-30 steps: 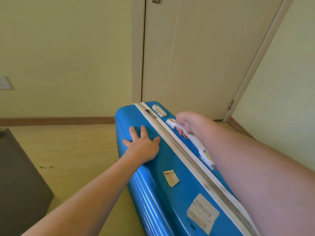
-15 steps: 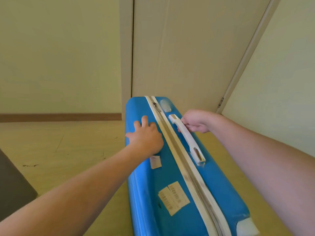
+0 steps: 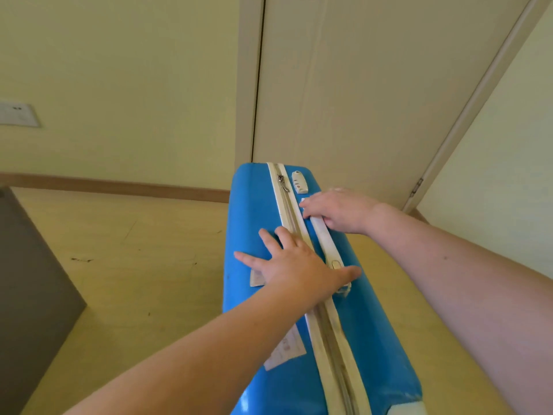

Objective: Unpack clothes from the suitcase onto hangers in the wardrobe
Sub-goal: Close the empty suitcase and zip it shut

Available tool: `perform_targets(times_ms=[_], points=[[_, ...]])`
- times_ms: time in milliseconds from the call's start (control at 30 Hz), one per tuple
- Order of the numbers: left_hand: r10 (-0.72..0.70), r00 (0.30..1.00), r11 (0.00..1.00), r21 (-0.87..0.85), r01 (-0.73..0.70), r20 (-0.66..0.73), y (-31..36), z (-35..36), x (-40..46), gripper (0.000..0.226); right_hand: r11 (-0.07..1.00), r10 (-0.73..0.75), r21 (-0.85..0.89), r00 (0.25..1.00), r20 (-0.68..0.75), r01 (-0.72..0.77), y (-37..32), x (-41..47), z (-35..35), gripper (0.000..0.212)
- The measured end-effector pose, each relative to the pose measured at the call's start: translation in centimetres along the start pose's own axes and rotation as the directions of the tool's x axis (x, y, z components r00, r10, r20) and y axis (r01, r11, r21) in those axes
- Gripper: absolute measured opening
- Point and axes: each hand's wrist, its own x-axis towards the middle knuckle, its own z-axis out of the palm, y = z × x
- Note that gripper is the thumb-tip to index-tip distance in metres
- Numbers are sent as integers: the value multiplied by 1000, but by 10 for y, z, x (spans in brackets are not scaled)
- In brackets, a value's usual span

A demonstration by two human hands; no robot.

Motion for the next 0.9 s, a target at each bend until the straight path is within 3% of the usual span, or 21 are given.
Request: perform_targets(times_ms=[333, 767, 900], points=[[-27, 998, 999, 42, 24, 65, -10, -19, 3, 113, 997, 79, 4, 986, -149, -79, -21, 5, -1, 35], [212, 956, 961, 135, -242, 204, -73, -62, 31, 76, 950, 311, 19, 950, -5, -311, -51, -14, -11, 25], [257, 923, 935, 169, -313, 285, -67, -72, 36, 90, 894, 425, 110, 899, 103, -435, -56, -27, -16, 19]])
